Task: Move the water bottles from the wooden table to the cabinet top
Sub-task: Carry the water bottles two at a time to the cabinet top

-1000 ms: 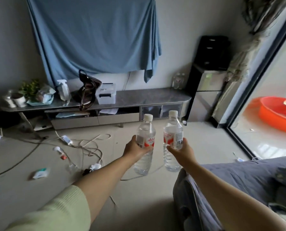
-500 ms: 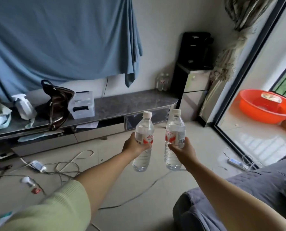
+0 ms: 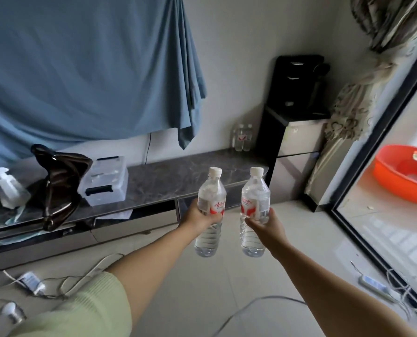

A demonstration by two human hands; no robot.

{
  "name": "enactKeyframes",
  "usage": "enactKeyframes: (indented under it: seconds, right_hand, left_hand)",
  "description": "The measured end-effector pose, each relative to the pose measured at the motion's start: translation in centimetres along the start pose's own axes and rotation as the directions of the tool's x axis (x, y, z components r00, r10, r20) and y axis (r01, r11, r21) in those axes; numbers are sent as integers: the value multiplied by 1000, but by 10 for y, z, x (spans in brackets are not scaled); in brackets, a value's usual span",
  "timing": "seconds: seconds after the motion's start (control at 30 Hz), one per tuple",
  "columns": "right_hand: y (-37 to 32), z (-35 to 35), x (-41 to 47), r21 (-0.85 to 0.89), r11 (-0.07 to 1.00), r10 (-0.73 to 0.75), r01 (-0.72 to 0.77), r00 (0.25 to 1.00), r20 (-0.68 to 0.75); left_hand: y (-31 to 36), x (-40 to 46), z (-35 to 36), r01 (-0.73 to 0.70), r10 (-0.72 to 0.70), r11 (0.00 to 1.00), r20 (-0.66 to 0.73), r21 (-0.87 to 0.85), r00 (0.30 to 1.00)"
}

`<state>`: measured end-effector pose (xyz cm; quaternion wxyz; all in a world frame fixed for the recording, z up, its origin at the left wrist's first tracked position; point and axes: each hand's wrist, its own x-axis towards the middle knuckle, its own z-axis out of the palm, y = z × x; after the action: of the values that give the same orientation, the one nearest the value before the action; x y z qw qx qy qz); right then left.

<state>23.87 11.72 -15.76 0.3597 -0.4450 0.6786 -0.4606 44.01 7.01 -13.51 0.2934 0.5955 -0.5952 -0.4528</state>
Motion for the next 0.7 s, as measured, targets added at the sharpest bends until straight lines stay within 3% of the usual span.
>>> enactKeyframes:
  seconds: [0.13, 0.33, 0.7]
  right_hand:
    - [-2, -10, 66, -5, 999, 40, -40, 999, 24]
    - [5, -23, 151, 35, 996, 88, -88, 996, 3]
    - [7, -22, 373, 25, 989, 149, -147, 984, -100]
  left_hand:
    - [26, 64, 13, 18, -20, 999, -50, -29, 999]
    - [45, 151, 42, 40, -40, 994, 4, -105, 999]
    - [80, 398, 92, 79, -78, 997, 147, -3, 986]
